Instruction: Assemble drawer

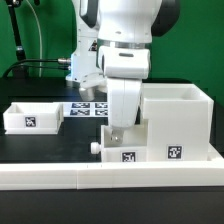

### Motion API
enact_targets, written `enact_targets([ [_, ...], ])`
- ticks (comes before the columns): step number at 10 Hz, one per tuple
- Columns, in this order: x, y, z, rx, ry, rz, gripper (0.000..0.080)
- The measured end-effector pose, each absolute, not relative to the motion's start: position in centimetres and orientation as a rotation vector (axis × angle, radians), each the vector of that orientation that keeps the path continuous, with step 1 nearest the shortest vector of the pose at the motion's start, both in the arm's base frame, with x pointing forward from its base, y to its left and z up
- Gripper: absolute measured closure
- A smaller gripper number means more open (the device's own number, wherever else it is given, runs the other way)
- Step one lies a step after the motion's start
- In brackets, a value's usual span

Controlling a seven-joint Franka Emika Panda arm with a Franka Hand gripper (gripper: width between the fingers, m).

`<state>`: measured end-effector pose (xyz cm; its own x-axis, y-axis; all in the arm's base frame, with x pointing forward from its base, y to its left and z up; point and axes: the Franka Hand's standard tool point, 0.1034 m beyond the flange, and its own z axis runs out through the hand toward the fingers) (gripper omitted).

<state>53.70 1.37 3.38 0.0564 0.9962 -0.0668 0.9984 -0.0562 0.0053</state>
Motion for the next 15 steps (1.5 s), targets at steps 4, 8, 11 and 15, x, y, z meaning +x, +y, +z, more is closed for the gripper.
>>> enact_targets([
  [4, 54.3, -1.4, 6.2, 2.221, 2.149, -0.126, 0.0155],
  [8, 54.1, -3.8, 6.0, 2.207, 2.171, -0.128, 0.0151],
  [11, 54.1, -5.5, 4.4, 2.198, 2.261, -0.08, 0.0151],
  [15, 53.5, -7.1, 3.1, 2.273, 2.319, 0.065, 0.0151],
])
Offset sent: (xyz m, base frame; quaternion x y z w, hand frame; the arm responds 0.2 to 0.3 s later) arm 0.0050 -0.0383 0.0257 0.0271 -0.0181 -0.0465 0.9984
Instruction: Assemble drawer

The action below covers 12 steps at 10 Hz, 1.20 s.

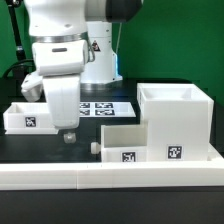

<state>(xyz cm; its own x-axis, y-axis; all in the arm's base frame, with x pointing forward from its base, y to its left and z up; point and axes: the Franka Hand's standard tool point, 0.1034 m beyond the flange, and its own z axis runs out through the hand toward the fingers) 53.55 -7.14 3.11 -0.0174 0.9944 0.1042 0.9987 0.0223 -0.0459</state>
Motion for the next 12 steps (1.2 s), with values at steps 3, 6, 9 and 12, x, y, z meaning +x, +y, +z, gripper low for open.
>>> enact_targets([
  [3, 52.9, -6.7, 1.7, -2.11, -2.094, -0.095, 0.0151],
  [6, 53.0, -4.2, 1.3, -2.121, -2.063, -0.088, 0.0151],
  [9, 53.4, -1.6, 1.6, -2.179, -1.991, -0.085, 0.0151],
  [12, 53.5, 0.3, 1.7, -2.198, -1.952, -0.089, 0.0151],
])
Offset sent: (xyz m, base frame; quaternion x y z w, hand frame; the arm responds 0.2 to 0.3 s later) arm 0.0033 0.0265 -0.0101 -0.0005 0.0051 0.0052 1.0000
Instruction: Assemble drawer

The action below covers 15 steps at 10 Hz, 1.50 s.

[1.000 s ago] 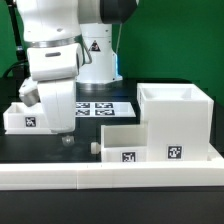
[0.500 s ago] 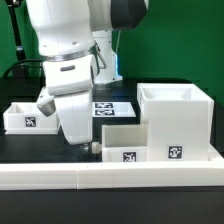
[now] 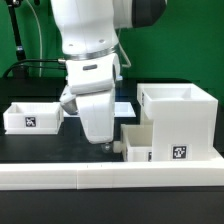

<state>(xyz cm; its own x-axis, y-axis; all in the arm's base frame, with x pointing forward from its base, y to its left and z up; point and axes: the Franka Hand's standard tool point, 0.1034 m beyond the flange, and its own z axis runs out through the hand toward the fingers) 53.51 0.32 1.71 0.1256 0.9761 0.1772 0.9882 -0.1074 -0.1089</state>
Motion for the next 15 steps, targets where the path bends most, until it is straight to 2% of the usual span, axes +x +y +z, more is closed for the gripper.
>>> enact_targets([
  [4, 53.8, 2.6, 2.0, -2.213, -1.921, -0.096, 0.0151],
  [7, 53.8, 2.2, 2.1, -2.239, -1.892, -0.094, 0.0151],
  [9, 52.6, 0.1, 2.6, -2.275, -1.861, -0.077, 0.0151],
  [13, 49.5, -4.8, 5.1, -2.367, -1.786, -0.058, 0.0151],
  [15, 48.6, -7.0, 7.1, -2.403, -1.781, -0.066, 0.0151],
])
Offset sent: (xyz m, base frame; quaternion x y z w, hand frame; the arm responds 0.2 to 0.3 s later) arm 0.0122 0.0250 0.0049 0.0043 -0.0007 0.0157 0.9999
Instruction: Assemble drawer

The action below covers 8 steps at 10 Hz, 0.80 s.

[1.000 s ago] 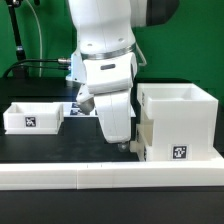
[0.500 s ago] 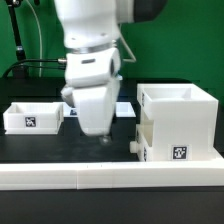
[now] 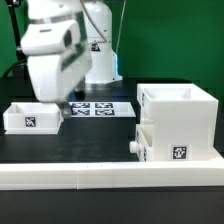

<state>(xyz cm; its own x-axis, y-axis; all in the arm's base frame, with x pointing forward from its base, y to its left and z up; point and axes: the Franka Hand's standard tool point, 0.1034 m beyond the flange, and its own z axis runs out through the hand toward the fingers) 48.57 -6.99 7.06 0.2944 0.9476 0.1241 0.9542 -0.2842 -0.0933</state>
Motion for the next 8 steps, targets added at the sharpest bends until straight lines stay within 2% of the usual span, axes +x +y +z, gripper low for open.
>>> enact_targets([
  [1, 48.1, -7.9, 8.2, -2.427, -1.779, -0.074, 0.0151],
  [2, 47.6, -8.4, 8.3, -2.45, -1.75, -0.07, 0.0151],
  [6, 47.6, -8.3, 8.1, -2.571, -1.551, -0.054, 0.0151],
  [8, 47.1, -9.7, 7.7, -2.738, -1.313, -0.085, 0.0151],
])
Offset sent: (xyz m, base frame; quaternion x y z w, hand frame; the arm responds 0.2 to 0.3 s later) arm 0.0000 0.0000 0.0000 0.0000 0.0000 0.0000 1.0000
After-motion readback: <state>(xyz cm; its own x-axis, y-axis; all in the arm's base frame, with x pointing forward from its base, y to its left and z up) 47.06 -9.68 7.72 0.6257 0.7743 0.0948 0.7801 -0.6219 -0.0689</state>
